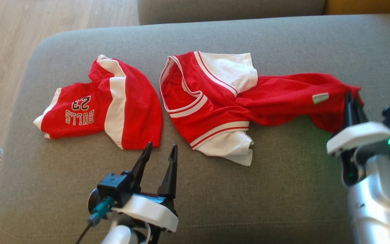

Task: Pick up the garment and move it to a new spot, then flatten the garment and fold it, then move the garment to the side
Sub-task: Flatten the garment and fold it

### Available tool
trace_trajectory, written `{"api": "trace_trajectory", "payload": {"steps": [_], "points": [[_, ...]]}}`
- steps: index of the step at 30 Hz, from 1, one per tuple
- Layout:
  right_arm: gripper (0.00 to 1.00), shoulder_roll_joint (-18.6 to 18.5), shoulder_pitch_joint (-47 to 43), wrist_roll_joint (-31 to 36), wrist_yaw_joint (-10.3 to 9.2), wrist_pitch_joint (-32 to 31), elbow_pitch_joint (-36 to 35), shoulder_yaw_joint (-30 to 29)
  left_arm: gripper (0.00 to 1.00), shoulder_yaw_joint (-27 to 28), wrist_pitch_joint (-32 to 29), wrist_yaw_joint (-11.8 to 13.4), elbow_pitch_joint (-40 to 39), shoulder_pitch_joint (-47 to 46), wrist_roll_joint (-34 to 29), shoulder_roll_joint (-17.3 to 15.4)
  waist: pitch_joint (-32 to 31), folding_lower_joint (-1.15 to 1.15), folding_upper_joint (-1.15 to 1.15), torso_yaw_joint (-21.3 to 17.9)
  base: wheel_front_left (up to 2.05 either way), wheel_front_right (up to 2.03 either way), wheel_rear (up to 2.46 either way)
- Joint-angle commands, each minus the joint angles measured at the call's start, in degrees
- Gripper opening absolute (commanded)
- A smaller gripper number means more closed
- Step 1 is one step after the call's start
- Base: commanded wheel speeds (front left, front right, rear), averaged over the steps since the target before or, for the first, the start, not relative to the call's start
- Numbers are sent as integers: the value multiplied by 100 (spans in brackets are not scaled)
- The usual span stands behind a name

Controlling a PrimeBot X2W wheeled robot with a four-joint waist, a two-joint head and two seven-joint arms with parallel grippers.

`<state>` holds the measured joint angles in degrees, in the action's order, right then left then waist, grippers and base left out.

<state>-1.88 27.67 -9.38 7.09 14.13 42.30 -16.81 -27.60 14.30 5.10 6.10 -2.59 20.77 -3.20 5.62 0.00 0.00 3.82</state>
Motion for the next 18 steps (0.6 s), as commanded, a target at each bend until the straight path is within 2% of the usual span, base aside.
{"api": "trace_trajectory", "payload": {"steps": [1, 7, 11, 14, 18], "points": [[0, -9, 351, -115, 40, -77, -416, 191, 100, 120, 70, 24, -179, -135, 33, 33, -45, 0, 0, 32, 0, 0, 0], [0, -78, 1002, -222, 40, -940, -1360, 157, 100, -27, 70, 44, -238, -142, 155, 33, 7, 0, 0, 315, 0, 0, 0], [0, -246, 1731, -160, 40, -1395, -1621, 26, 100, -141, 70, 42, -262, -184, 220, 33, 190, 0, 0, 610, 0, 0, 0], [0, -411, 2378, -54, 40, -1630, -1400, -227, 100, -224, 70, 32, -284, -245, 270, 33, 382, 0, 0, 866, 0, 0, 0], [0, -864, 3388, 521, 40, -1732, -437, -837, 100, -383, 70, 36, -331, -368, 390, 33, 714, 0, 0, 1413, 0, 0, 0]]}}
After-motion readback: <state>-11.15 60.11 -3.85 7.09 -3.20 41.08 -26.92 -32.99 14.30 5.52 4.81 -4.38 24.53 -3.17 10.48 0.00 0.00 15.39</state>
